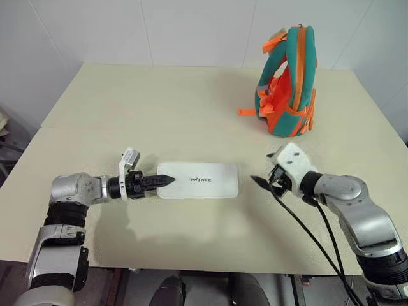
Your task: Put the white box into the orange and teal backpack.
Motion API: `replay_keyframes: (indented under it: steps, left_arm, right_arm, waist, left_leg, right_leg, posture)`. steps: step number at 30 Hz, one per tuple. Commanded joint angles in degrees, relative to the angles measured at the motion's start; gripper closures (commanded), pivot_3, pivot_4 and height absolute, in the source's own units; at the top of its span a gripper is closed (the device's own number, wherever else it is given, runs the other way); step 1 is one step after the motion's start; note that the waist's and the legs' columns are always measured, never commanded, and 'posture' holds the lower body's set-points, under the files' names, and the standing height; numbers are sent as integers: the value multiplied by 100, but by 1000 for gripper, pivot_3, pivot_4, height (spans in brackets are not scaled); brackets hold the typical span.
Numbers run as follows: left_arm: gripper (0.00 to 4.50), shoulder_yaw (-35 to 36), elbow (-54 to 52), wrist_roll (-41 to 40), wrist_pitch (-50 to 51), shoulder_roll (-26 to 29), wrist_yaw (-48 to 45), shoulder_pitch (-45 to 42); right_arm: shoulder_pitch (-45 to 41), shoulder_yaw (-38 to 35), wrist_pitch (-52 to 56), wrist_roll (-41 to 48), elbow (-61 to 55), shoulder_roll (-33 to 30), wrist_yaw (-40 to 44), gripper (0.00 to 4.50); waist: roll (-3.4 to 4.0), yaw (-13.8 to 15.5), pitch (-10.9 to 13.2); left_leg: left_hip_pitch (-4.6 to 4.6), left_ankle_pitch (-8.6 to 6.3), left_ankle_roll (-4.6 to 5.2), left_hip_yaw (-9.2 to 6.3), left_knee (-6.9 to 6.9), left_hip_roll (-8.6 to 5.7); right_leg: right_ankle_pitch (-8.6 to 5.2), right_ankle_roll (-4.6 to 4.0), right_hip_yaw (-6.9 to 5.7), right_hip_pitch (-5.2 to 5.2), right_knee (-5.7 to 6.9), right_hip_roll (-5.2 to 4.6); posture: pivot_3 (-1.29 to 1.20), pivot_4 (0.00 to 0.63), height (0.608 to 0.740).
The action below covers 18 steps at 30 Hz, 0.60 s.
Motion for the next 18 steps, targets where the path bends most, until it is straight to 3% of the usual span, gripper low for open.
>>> replay_keyframes:
  steps: [1,12,18]
  left_arm:
    - [3175,659,-34,-321,149,-95,383,12]
    - [3176,2504,-943,-1160,1113,-794,2123,106]
    - [3176,3052,-1628,-1545,1780,-1160,2870,181]
  right_arm:
    - [-301,-519,-60,-26,144,305,-621,0]
    - [-1402,-856,-1333,-780,1880,1039,-2452,0]
    - [-1902,-814,-2048,-956,2962,1275,-2936,0]
  waist:
    - [0,0,0]
    - [0,-33,0]
    - [0,-78,0]
  left_leg:
    - [0,1,-1,0,0,0]
    - [-3,5,-9,4,-13,0]
    - [-2,6,-12,10,-13,0]
  right_leg:
    - [0,0,1,-2,0,0]
    - [1,0,9,-16,16,0]
    - [1,0,18,-18,17,0]
  posture:
    - [0,150,740]
    - [0,150,740]
    - [0,150,740]
